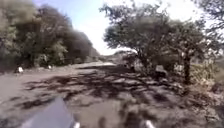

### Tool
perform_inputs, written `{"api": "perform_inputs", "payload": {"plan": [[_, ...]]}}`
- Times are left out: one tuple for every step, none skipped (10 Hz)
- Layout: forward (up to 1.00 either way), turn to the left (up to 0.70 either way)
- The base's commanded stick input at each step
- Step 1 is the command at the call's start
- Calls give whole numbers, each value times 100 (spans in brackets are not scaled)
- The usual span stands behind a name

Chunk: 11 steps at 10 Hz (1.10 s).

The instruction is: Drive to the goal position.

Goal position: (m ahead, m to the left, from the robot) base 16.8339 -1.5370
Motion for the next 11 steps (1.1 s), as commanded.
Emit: {"api": "perform_inputs", "payload": {"plan": [[50, 0], [50, 0], [50, 0], [50, 0], [50, 0], [50, 0], [50, 0], [50, 0], [50, 0], [50, 0], [50, 0]]}}
